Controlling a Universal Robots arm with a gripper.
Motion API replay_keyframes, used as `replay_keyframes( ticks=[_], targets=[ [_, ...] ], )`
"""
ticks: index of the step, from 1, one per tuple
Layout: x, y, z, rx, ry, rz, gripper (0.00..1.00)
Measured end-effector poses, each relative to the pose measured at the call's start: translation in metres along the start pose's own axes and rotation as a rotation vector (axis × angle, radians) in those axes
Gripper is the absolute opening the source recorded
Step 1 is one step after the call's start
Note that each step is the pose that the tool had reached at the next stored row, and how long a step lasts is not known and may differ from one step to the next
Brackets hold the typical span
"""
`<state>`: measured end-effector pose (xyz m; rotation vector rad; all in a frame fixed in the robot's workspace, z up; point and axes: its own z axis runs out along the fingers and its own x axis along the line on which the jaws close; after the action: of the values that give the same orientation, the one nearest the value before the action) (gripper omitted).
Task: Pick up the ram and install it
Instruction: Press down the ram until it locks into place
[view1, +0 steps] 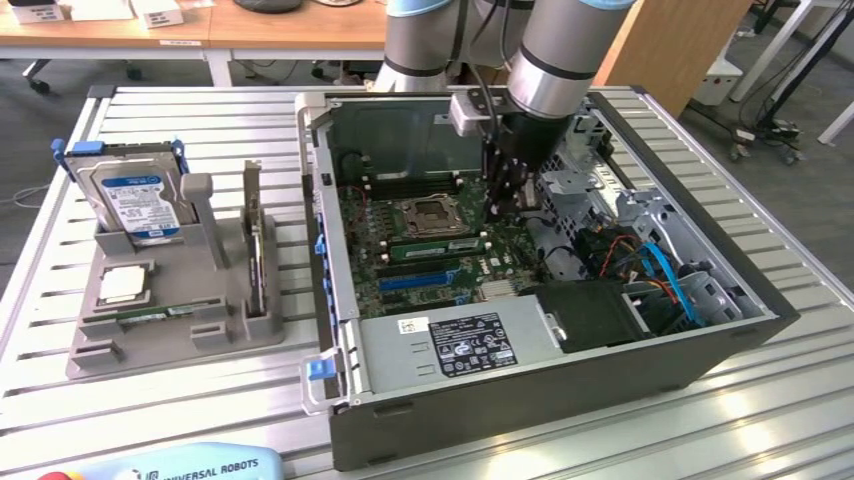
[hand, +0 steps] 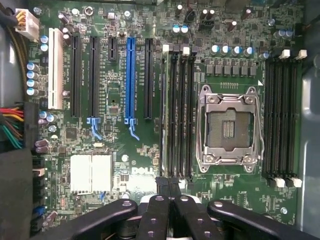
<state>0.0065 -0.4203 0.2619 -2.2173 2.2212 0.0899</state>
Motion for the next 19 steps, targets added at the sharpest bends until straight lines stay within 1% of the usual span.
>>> replay_keyframes(
  ticks=[11,19],
  targets=[
    [0.001,-0.0005,0.0124,0.0001,0.0,0.0,0.1],
    [-0.001,-0.0006,0.0139,0.0001,-0.0001,0.0,0.1]
  ],
)
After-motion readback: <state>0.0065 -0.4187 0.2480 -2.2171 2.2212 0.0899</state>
